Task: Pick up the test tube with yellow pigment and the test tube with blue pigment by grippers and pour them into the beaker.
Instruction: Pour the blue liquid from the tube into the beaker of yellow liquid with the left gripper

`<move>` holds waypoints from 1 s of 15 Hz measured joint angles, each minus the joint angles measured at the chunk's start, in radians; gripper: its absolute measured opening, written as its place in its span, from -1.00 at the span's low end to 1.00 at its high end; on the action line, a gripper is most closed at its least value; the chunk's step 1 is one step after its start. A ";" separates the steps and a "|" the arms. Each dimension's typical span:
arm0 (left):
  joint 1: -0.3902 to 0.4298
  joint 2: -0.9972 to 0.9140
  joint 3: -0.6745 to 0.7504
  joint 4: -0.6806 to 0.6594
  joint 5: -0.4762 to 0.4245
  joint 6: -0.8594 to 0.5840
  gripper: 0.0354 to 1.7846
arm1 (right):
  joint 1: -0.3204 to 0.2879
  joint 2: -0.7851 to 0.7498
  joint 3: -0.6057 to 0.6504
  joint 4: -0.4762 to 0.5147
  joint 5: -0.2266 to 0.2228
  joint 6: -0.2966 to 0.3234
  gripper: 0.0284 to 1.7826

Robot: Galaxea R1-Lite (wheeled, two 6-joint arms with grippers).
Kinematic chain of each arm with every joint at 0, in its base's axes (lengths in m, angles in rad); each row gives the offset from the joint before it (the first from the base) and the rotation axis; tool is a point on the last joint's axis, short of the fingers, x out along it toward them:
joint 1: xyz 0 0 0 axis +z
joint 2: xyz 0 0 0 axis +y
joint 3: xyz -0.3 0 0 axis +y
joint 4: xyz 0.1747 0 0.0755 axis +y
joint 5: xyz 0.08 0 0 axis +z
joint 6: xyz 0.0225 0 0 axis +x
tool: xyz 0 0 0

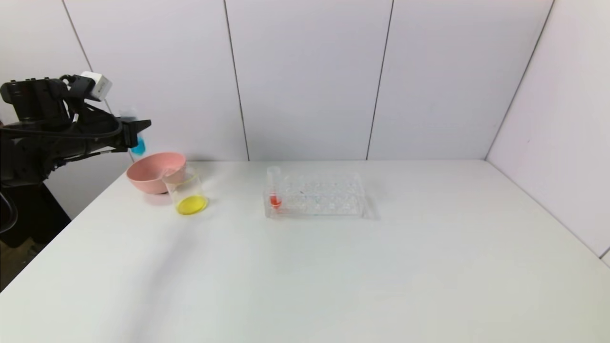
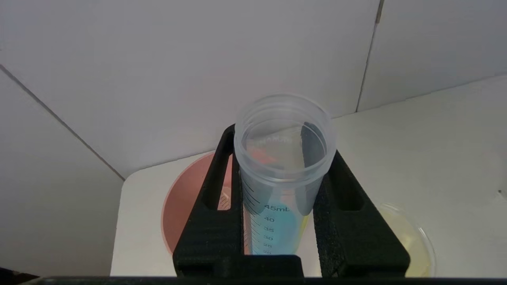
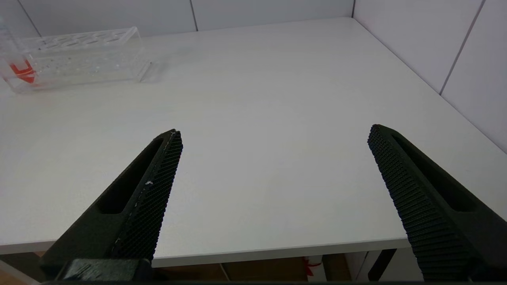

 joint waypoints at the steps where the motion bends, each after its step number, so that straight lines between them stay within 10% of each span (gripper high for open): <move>1: 0.007 0.006 -0.014 0.027 -0.041 0.031 -0.47 | 0.000 0.000 0.000 0.000 0.000 0.000 0.92; 15: 0.094 0.066 -0.480 0.834 -0.241 0.876 -0.47 | 0.000 0.000 0.000 0.000 0.000 0.000 0.92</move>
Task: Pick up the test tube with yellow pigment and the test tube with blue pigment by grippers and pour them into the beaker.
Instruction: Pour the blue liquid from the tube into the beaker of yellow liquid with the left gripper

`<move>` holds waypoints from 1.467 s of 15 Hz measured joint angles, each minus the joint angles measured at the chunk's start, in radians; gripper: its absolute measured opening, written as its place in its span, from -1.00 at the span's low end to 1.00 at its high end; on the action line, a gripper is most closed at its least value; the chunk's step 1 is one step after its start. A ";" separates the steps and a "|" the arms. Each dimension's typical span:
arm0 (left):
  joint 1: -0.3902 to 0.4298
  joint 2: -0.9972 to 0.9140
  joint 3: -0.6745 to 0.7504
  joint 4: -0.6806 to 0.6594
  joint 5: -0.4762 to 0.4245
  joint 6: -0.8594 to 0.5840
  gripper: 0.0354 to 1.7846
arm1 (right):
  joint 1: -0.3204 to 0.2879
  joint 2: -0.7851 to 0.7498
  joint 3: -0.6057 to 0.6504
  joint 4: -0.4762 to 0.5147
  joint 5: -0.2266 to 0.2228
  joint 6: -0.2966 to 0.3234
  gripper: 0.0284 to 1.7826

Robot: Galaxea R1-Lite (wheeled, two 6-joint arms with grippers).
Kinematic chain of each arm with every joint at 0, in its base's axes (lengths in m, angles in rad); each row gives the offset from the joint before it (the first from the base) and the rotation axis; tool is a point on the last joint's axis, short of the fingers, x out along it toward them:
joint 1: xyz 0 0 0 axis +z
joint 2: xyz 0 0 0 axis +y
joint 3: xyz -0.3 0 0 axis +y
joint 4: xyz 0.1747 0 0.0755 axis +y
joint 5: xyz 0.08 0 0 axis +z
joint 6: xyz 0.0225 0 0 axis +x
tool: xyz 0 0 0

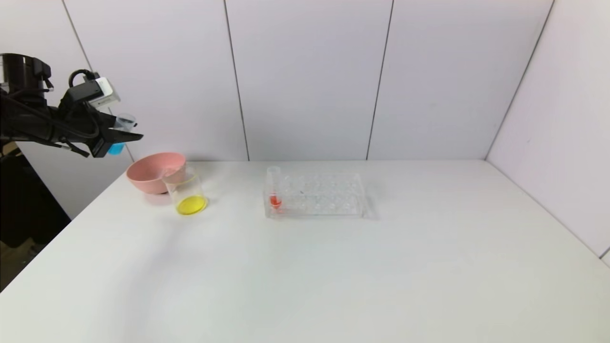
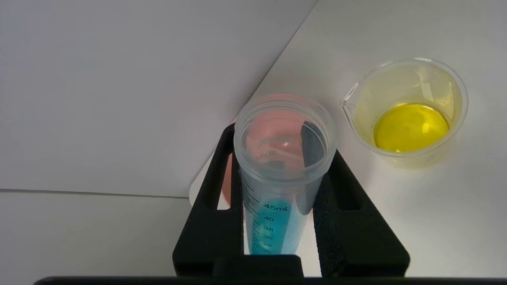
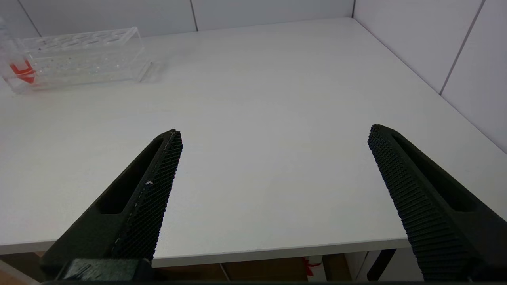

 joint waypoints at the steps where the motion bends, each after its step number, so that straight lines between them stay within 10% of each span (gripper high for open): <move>1: 0.003 0.007 -0.038 0.064 0.000 0.051 -0.47 | 0.000 0.000 0.000 0.000 0.000 0.000 0.92; 7: 0.006 0.081 -0.207 0.343 0.011 0.304 -0.47 | 0.000 0.000 0.000 0.000 0.000 0.000 0.92; 22: -0.018 0.134 -0.229 0.344 0.241 0.402 -0.47 | 0.000 0.000 0.000 0.000 0.000 0.000 0.92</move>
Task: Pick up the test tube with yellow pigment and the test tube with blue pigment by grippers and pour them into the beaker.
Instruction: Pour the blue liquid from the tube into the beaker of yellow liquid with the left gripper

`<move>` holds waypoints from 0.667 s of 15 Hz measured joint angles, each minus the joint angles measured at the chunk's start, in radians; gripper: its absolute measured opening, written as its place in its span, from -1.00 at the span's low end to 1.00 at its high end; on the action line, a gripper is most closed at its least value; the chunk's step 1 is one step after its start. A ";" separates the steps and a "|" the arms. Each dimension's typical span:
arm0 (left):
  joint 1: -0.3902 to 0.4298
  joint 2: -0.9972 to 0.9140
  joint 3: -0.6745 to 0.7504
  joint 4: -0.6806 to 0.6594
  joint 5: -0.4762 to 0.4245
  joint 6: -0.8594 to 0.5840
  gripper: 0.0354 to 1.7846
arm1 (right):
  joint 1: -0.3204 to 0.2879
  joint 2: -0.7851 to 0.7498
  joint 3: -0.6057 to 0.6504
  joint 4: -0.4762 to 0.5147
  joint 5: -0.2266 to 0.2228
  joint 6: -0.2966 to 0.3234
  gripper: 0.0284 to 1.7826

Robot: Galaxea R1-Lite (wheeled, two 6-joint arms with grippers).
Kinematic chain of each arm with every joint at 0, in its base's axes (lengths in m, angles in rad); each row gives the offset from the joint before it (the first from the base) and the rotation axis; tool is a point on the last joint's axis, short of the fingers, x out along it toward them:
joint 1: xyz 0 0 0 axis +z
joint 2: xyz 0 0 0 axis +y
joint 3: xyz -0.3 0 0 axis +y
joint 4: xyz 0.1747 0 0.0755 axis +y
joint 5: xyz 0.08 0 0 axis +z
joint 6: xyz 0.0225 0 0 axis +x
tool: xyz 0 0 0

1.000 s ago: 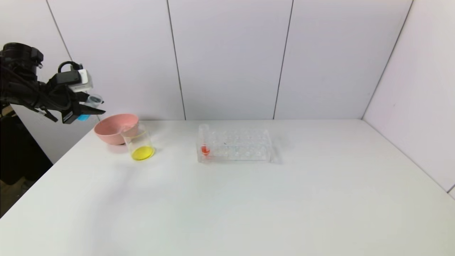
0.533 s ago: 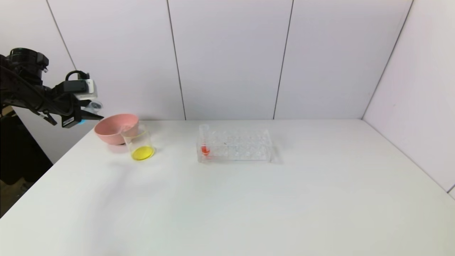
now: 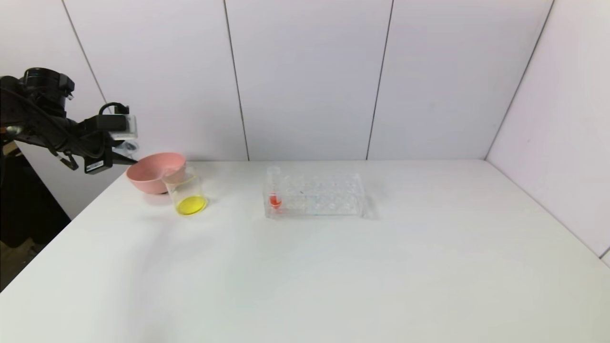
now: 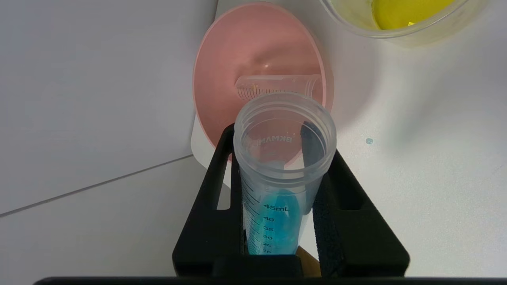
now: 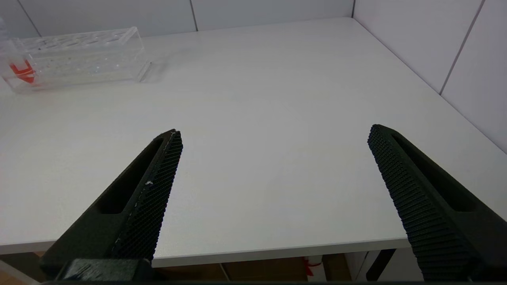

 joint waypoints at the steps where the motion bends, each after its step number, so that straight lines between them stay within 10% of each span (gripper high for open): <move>1: -0.002 0.001 -0.001 -0.003 0.013 0.000 -0.47 | 0.000 0.000 0.000 0.000 0.000 0.000 0.92; 10: -0.049 0.013 -0.016 -0.023 0.154 -0.003 -0.47 | 0.000 0.000 0.000 0.000 0.000 0.000 0.92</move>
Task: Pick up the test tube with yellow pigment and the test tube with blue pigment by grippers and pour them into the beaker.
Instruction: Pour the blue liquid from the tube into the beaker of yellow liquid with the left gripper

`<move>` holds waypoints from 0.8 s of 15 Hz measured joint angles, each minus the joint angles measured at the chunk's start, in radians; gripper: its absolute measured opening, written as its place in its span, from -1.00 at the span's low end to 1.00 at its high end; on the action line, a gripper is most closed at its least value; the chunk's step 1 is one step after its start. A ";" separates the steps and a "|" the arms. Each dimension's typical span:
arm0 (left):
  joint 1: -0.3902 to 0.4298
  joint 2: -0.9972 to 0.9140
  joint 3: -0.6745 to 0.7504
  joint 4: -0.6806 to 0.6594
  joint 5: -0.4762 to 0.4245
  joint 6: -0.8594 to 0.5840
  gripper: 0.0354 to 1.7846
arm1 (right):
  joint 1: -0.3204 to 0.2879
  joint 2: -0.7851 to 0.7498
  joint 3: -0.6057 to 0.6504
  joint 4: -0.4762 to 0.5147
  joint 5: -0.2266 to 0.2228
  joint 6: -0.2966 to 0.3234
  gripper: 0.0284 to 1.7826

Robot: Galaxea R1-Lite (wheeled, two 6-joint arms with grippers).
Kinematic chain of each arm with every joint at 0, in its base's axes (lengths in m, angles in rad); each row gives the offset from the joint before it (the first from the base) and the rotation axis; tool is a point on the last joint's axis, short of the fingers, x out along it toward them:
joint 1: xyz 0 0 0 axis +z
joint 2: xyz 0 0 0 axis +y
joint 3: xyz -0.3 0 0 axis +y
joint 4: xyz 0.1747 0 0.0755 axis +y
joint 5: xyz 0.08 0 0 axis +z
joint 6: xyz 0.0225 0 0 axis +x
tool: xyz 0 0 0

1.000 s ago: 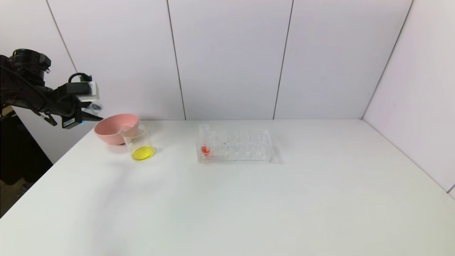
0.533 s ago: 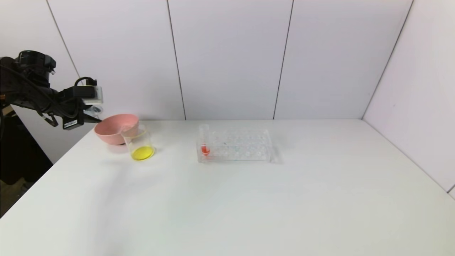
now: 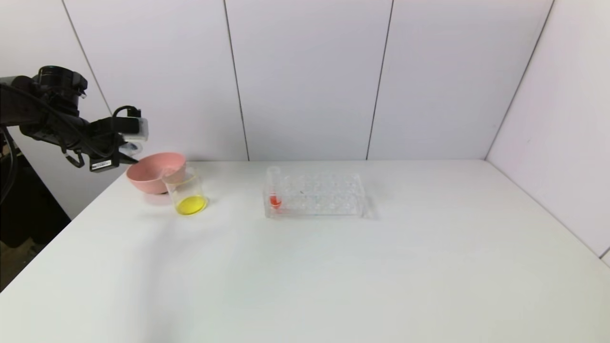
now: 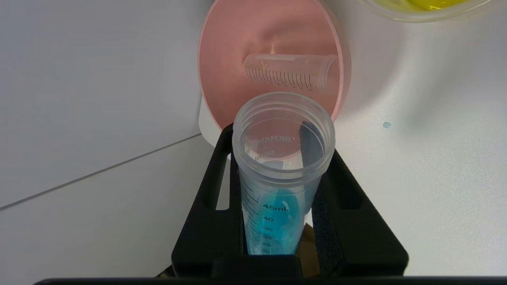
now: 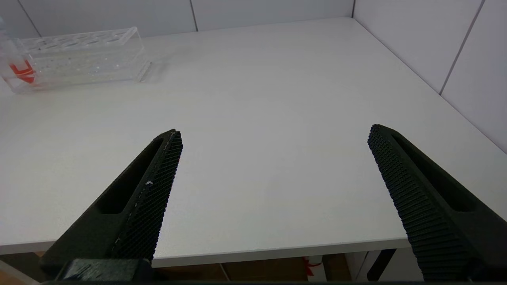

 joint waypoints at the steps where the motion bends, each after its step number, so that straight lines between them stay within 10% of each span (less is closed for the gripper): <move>1: -0.007 0.000 0.000 -0.007 0.013 0.000 -0.47 | 0.000 0.000 0.000 0.000 0.000 0.000 0.92; 12: -0.059 0.009 -0.001 -0.017 0.059 0.064 -0.47 | 0.000 0.000 0.000 0.000 0.000 0.000 0.92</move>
